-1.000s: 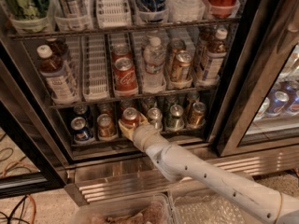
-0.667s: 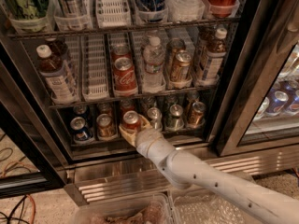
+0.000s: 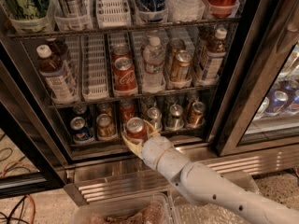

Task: Pick coke can from bottom shelf of fridge

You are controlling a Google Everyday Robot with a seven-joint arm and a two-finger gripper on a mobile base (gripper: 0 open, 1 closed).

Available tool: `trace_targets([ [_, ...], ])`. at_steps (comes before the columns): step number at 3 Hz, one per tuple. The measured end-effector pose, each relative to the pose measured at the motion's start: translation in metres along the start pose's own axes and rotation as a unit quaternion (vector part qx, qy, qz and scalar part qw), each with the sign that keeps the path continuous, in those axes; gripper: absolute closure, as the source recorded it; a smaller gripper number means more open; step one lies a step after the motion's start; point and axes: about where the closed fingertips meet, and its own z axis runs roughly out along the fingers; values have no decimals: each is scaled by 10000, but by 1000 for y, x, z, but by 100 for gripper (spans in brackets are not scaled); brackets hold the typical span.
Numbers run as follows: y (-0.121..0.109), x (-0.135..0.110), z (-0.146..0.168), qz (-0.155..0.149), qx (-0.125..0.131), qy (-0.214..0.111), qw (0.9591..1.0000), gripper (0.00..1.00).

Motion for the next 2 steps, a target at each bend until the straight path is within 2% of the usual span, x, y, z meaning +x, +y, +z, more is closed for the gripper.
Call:
trace_targets([
  [1, 27, 4, -4, 309, -527, 37, 9981, 100],
  [2, 59, 10, 1, 591, -1302, 150, 9896, 100],
])
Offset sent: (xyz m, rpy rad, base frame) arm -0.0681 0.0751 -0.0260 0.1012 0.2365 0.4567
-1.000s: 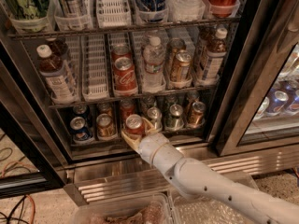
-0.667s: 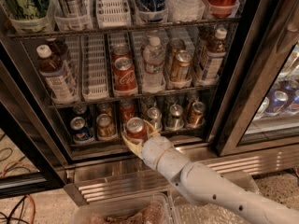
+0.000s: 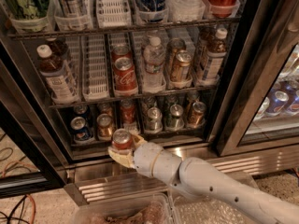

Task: Pick coke can from bottom shelf of fridge

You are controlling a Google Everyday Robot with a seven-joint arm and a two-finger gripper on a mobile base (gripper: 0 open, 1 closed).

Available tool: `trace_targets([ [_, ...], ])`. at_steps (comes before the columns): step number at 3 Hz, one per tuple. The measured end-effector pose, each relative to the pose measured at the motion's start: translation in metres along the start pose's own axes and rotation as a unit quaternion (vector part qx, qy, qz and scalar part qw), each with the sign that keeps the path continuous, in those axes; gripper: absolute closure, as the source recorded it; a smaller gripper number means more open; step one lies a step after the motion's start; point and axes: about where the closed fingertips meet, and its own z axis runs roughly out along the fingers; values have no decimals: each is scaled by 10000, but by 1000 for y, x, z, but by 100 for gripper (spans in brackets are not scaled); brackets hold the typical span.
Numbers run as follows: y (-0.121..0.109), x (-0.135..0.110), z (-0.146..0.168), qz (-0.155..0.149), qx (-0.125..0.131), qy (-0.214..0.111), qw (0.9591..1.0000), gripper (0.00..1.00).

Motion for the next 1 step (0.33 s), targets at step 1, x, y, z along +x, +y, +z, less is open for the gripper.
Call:
trace_targets([
  [1, 21, 3, 7, 177, -595, 75, 9980, 100],
])
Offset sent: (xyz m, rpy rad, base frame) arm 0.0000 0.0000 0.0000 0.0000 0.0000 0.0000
